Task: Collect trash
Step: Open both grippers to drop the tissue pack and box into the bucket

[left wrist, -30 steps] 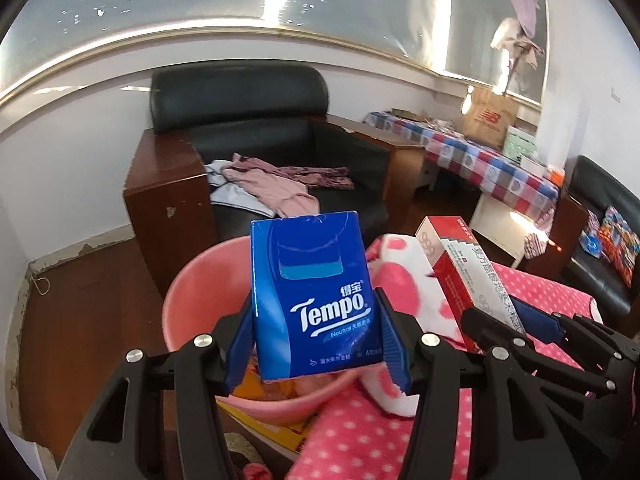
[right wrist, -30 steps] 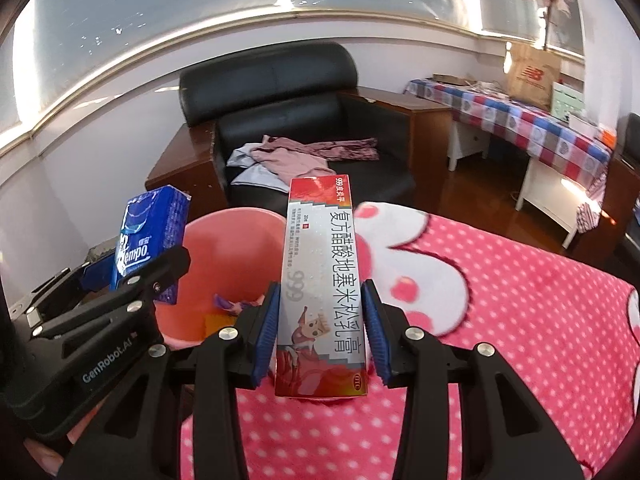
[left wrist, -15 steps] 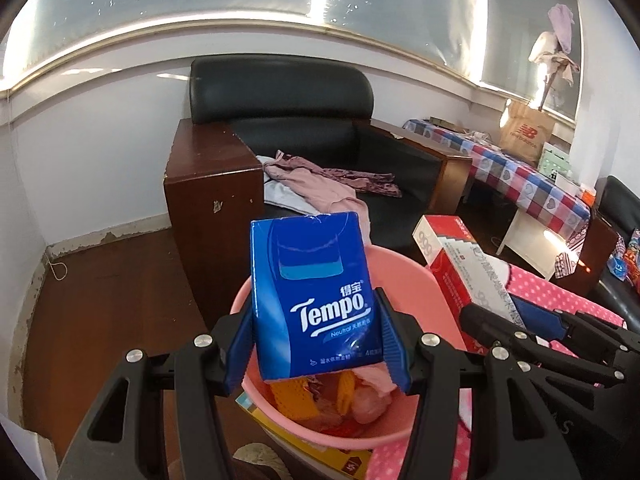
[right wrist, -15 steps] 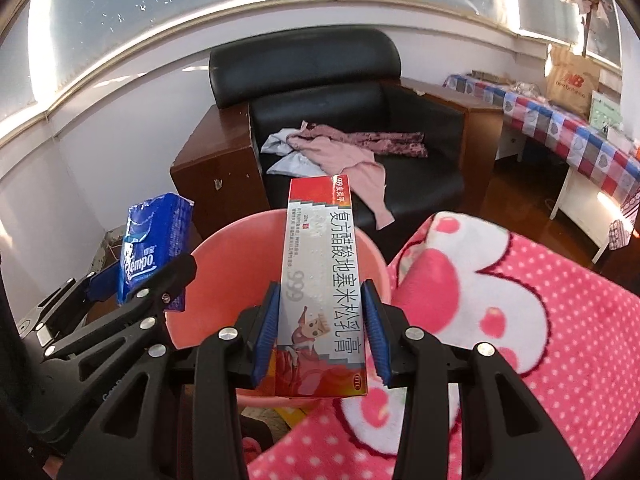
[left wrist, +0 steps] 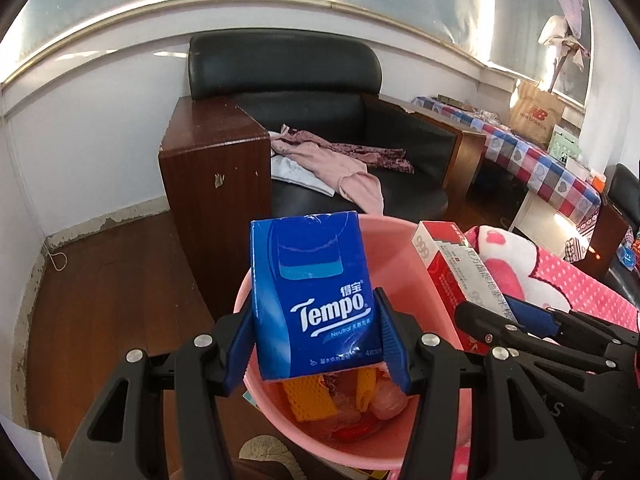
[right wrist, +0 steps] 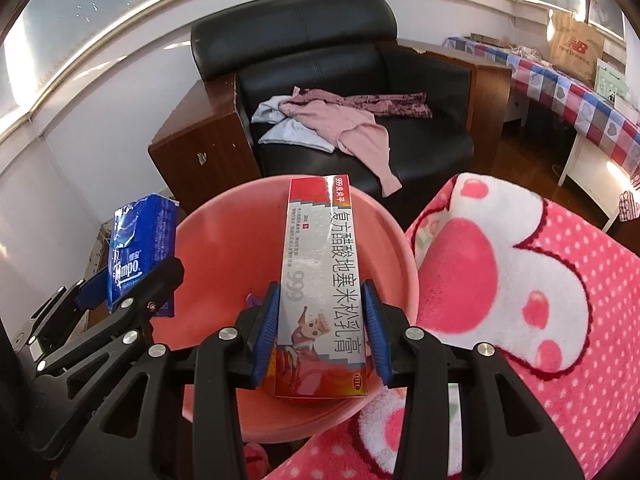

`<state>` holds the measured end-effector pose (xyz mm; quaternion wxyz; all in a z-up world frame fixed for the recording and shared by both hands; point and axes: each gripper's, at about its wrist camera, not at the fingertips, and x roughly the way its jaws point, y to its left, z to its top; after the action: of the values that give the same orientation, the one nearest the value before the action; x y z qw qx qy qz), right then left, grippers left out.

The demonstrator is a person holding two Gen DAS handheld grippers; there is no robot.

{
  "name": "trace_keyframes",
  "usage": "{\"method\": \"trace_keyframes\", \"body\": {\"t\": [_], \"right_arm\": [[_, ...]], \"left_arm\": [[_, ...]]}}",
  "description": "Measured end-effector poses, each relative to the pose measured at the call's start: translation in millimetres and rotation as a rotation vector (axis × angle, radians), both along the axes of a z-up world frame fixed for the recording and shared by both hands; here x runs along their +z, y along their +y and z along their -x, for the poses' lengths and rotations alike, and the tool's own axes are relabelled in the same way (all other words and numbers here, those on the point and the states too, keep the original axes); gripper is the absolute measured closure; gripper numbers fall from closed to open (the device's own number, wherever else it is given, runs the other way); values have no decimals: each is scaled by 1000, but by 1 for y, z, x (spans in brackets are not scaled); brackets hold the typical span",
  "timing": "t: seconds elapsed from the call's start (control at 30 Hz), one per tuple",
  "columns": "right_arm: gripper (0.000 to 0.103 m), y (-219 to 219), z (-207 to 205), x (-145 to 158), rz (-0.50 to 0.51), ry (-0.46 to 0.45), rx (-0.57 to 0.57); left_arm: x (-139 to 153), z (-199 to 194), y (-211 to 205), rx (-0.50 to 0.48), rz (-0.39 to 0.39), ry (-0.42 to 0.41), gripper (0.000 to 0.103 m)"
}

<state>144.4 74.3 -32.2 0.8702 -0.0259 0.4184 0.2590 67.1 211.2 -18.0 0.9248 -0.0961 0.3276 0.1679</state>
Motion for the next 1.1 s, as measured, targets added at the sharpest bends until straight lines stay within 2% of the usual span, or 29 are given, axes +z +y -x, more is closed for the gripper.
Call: {"method": "trace_keyframes", "body": {"t": [0.43, 0.67, 1.1], "right_arm": [[61, 7, -8, -9, 8, 24, 0], [61, 7, -9, -10, 1, 37, 2], [61, -5, 3, 10, -22, -11, 1]], "left_arm": [[-16, -11, 11, 18, 76, 59, 48], [-14, -11, 13, 16, 88, 46, 45], [3, 2, 1, -7, 80, 14, 44]]}}
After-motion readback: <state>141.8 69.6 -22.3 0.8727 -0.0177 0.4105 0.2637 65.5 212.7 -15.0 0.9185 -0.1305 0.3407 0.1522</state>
